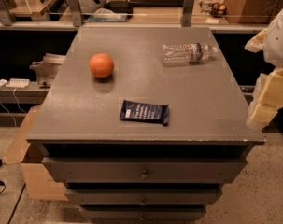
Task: Move water bottle near rxbar blueberry
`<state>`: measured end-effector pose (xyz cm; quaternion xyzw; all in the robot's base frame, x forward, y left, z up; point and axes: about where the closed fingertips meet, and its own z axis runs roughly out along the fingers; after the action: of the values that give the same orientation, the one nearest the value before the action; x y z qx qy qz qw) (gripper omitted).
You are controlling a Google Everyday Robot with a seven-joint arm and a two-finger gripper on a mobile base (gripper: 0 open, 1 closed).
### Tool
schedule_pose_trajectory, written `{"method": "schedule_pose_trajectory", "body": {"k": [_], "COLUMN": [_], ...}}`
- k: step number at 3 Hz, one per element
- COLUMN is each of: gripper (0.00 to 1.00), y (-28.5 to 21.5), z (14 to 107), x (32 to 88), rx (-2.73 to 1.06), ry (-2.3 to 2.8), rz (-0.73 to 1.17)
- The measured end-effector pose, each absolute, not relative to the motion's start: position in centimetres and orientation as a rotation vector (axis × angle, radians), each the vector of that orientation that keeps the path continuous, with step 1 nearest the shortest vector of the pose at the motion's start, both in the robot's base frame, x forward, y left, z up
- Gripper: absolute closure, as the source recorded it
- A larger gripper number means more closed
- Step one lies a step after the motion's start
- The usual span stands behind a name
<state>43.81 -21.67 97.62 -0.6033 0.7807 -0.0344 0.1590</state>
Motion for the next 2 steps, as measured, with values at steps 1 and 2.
{"method": "schedule_pose_trajectory", "body": {"k": [1,2], "gripper": [0.00,0.00], "y": [-21.7,-21.4], "z": [97.6,98.4], "x": [43.8,47.8], "rx": [-1.725,-1.733], "ry": [2.232,2.159], "rz": [-0.099,-0.090]}}
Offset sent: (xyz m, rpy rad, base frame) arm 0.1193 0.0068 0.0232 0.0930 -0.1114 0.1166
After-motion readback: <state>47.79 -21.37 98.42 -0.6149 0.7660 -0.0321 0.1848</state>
